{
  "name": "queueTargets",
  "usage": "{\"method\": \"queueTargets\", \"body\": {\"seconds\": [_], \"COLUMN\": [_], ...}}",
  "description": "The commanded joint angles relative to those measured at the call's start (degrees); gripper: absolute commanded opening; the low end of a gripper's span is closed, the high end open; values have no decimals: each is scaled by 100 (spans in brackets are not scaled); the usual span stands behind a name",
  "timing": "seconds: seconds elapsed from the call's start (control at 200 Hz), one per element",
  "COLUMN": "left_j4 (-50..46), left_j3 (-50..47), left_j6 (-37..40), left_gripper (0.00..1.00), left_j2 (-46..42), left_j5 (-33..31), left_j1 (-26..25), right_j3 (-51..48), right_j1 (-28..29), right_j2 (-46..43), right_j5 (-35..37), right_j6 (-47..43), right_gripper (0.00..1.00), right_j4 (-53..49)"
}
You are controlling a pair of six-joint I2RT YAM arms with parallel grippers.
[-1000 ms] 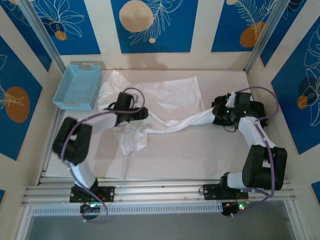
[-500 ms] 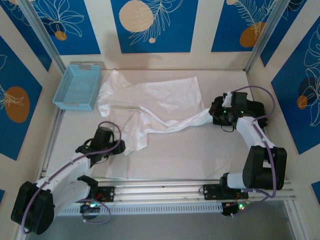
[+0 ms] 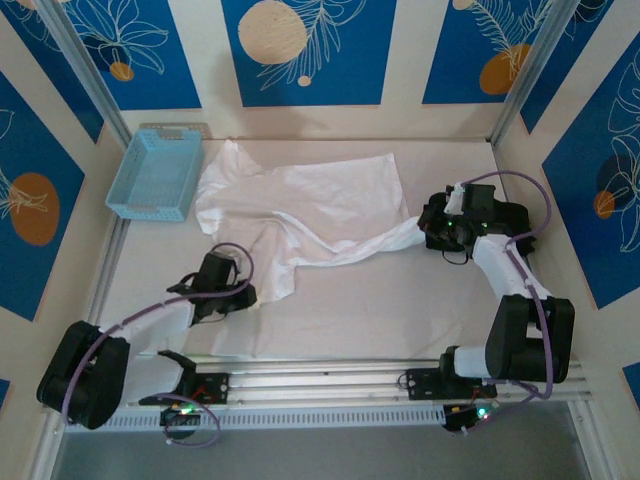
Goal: Fold the inside-out t-shirt
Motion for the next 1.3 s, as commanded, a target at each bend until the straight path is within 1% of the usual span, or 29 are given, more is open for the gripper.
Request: {"method": "queueTargets", "body": {"seconds": [0.0,0.075,0.13,0.16,0.255,0.315,0.38,0.475,0.56,0.595,0.64,0.69,0.775,0.85,0.95,1.05,1.105,1.19,1.245,1.295], "left_j4": [-1518,-2228,-2405,-2526,-2819,-2713,-2397,-1832,-1420,-1293,-1182,-1129,-1024,-1032,-1076,-1101,-1075,-958,-948,-966], "left_j3": [765,1121,1264,1371,1718,1888,2092,2617,3270,3521,3806,4001,3909,3616,3037,2423,2104,1847,1928,2071], "left_j6": [608,775,797,807,1001,1118,1181,1237,1348,1378,1407,1464,1508,1478,1312,1148,1160,1347,1551,1747], "left_gripper": [4,1,1,1,1,3,5,12,19,23,32,36,45,49,50,49,50,55,59,61], "left_j2": [-737,-1007,-1114,-1112,-821,-451,106,1138,2118,2467,2818,3020,2906,2589,2001,1438,1226,1165,1274,1429], "left_j5": [-1053,-1631,-1650,-1760,-2231,-2288,-2128,-1796,-1174,-894,-551,-296,-172,-268,-421,-274,-295,-623,-840,-1176], "left_j1": [-18,-23,-23,-32,-186,-305,-497,-933,-1176,-1213,-1233,-1230,-1223,-1149,-1055,-1066,-1103,-1138,-1206,-1324], "right_j3": [38,8,0,3,-12,-6,5,16,3,1,19,45,57,51,40,30,14,1,22,36], "right_j1": [-13,-17,-15,-13,-16,-17,-15,-5,-7,-8,-2,1,12,18,27,49,45,53,70,79], "right_j2": [-223,-268,-281,-288,-316,-324,-309,-280,-262,-238,-186,-145,-123,-135,-133,-124,-122,-86,-51,-34], "right_j5": [-88,-103,-144,-157,-141,-135,-165,-165,-161,-156,-181,-202,-217,-201,-218,-209,-200,-242,-277,-279], "right_j6": [-156,-149,-142,-145,-182,-179,-177,-173,-175,-166,-166,-160,-179,-182,-174,-191,-201,-164,-150,-165], "right_gripper": [0,0,0,0,0,0,0,0,0,0,0,0,0,0,0,0,0,0,0,0], "right_j4": [-198,-197,-196,-205,-237,-236,-228,-232,-212,-201,-192,-207,-223,-223,-199,-225,-214,-149,-148,-165]}}
